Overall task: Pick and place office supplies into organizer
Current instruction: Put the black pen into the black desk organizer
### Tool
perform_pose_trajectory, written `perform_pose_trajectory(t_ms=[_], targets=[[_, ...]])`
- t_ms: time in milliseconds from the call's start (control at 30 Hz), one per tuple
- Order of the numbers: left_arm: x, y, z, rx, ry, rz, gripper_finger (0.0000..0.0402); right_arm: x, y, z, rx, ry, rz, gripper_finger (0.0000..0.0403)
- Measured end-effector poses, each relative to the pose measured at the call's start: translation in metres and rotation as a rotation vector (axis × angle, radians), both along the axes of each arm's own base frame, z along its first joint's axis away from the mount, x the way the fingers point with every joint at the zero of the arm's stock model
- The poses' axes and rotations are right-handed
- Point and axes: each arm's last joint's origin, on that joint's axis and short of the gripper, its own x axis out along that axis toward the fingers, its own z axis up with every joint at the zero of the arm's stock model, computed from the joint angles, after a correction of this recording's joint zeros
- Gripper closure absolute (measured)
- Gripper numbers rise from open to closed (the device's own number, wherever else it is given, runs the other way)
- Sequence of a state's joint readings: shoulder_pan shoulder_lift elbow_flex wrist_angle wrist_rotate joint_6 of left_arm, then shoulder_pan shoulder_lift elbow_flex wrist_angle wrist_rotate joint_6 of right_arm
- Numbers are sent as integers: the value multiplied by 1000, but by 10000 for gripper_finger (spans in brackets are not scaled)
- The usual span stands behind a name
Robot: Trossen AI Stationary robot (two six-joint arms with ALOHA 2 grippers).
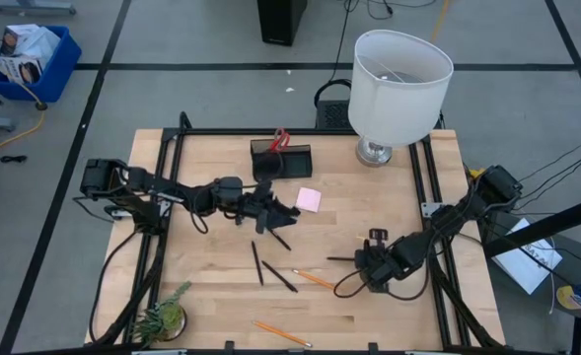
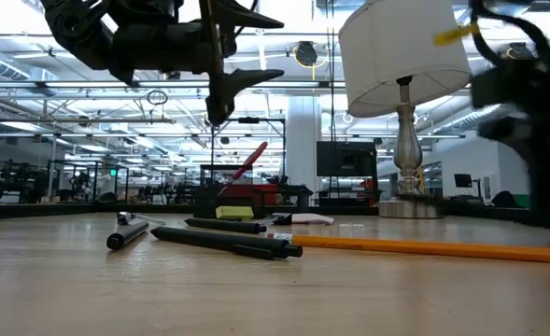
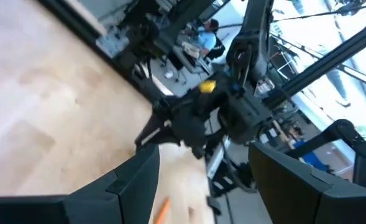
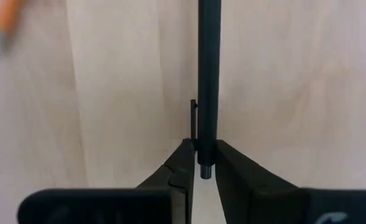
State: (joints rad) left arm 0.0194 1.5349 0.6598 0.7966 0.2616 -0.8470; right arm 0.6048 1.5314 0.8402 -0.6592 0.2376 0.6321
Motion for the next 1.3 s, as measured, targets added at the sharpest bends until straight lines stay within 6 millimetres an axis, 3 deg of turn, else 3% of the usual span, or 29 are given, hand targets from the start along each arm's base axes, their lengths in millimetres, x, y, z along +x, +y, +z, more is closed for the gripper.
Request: perform_pose_trajectory(t_ms=[400, 633, 1300], targets=[[-1, -18, -4, -162, 90, -47, 146, 26, 2, 26, -311, -230, 243, 370], [-3, -20, -15, -297, 243, -15, 147, 47, -4, 34, -417, -341, 362, 381], [-5, -19, -21, -477, 353, 66, 147, 69, -29, 43, -653, -354, 471, 381]])
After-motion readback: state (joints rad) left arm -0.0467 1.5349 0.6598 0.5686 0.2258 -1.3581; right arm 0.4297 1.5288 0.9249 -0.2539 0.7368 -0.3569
